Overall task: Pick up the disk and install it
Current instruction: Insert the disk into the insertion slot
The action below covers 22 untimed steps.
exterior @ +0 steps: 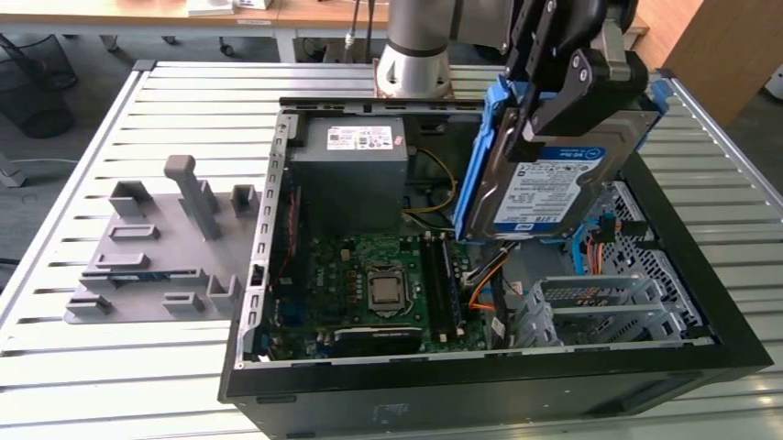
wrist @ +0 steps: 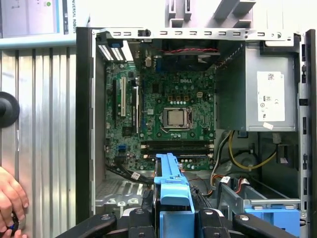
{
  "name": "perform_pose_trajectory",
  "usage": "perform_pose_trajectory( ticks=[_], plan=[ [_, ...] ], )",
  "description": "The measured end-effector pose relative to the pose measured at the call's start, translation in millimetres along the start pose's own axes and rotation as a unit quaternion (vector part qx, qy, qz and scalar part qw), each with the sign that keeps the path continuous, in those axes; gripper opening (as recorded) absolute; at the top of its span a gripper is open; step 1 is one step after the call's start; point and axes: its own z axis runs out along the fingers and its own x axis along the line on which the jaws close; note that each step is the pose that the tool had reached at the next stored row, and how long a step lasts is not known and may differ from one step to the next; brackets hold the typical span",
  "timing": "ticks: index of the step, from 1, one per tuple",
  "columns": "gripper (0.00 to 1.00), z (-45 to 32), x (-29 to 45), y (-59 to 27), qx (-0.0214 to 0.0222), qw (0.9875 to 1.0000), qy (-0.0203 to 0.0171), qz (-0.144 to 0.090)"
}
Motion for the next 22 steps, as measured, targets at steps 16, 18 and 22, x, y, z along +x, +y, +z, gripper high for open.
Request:
perform_pose_trajectory(
  ticks=[16,18,22],
  plan=[
    [0.36,0.3,19.8,-0.6,0.0000,1.0000,-0.0001,0.000],
    [0.36,0.2,24.3,-0.7,0.0000,1.0000,0.0001,0.000],
    [0.36,0.5,28.1,-0.8,0.0001,1.0000,0.0000,0.000]
  ],
)
